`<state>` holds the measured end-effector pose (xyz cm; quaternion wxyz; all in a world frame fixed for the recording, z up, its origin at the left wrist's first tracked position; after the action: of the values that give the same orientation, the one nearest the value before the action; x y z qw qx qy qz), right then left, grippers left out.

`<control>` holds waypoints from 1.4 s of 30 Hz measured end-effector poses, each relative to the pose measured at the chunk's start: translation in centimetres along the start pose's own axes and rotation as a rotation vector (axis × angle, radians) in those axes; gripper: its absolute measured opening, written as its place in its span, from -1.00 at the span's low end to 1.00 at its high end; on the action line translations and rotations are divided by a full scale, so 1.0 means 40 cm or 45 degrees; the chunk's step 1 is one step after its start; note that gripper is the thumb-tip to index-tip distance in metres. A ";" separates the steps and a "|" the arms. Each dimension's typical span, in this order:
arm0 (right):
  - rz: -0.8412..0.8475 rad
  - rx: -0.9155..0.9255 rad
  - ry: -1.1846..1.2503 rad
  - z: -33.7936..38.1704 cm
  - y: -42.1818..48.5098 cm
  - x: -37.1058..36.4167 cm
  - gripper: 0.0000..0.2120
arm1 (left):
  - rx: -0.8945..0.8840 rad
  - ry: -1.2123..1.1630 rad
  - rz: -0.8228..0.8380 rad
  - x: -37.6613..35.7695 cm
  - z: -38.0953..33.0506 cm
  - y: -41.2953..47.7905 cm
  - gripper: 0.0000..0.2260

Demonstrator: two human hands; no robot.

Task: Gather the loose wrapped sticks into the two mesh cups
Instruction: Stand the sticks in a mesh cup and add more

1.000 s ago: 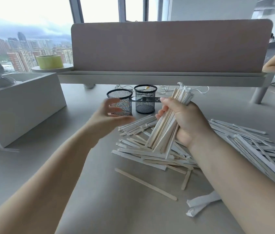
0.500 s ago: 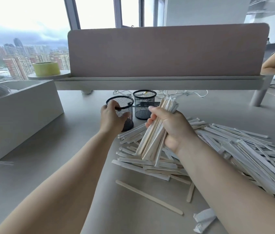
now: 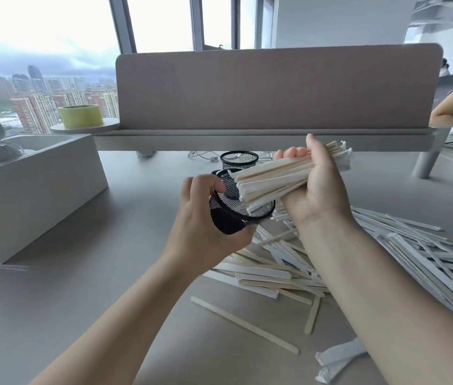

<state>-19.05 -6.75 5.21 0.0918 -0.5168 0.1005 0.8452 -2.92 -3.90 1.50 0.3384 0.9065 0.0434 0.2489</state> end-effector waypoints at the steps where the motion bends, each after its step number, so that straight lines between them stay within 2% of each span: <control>1: -0.012 0.010 -0.017 -0.002 0.002 0.003 -0.70 | -0.025 -0.002 0.010 -0.005 -0.010 -0.003 -0.43; 3: -0.023 0.039 -0.148 -0.006 0.006 0.012 -0.72 | -0.099 0.015 0.015 -0.013 -0.026 -0.006 -0.41; 9: 0.036 0.271 -0.937 -0.017 0.004 0.024 -0.79 | -0.141 0.090 0.024 -0.015 -0.032 -0.007 -0.40; 11: 0.065 0.187 -0.997 -0.032 0.002 0.031 -0.89 | -0.144 0.083 0.030 -0.013 -0.033 -0.005 -0.42; 14: 0.132 0.037 -1.014 -0.054 -0.001 0.042 -0.79 | -0.112 0.020 0.016 -0.007 -0.034 -0.003 -0.43; 19: 0.206 -0.054 -1.030 -0.070 -0.011 0.048 -0.89 | -0.088 -0.029 0.009 -0.004 -0.027 -0.001 -0.40; 20: 0.226 -0.086 -1.039 -0.071 -0.009 0.050 -0.86 | -0.077 -0.040 0.009 -0.002 -0.025 -0.002 -0.40; 21: 0.260 -0.135 -1.046 -0.074 -0.010 0.047 -0.74 | -0.062 -0.050 0.003 0.001 -0.022 -0.002 -0.40; 23: 0.324 -0.246 -1.056 -0.079 -0.015 0.046 -0.36 | -0.032 -0.056 -0.029 0.011 -0.016 0.000 -0.40; 25: 0.326 -0.304 -1.099 -0.072 -0.023 0.054 -0.16 | -0.005 -0.063 -0.088 0.029 -0.013 0.004 -0.42; 28: 0.294 -0.273 -1.305 -0.041 -0.058 0.091 -0.05 | 0.069 -0.085 -0.174 0.064 -0.003 0.007 -0.45; 30: 0.379 -0.247 -1.669 -0.035 -0.104 0.121 -0.05 | 0.119 -0.087 -0.223 0.090 0.010 0.007 -0.44; 33: 0.708 -0.108 -2.376 -0.059 -0.166 0.136 -0.16 | 0.180 -0.128 -0.301 0.116 0.030 0.007 -0.45; 35: 0.993 -0.054 -2.687 -0.089 -0.197 0.133 -0.06 | 0.194 -0.125 -0.342 0.125 0.038 0.008 -0.46; 38: 1.216 -0.170 -2.875 -0.121 -0.222 0.152 0.11 | 0.211 -0.116 -0.369 0.128 0.044 0.008 -0.46; 42: 1.163 -0.086 -2.958 -0.125 -0.199 0.179 0.09 | 0.251 -0.129 -0.344 0.120 0.050 0.005 -0.46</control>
<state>-15.90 -0.03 -3.99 -0.1888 0.6146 0.1084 0.7582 2.21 -4.04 2.34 0.2799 0.9326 0.1717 0.1496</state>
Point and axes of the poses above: each hand's wrist, its own y-axis towards the middle knuckle, its own x-axis out of the back of the hand, z = x × y, the point moved 4 cm from there along y, towards the middle knuckle, and after that the axes turned 2 degrees about -y, right-handed, at the moved point
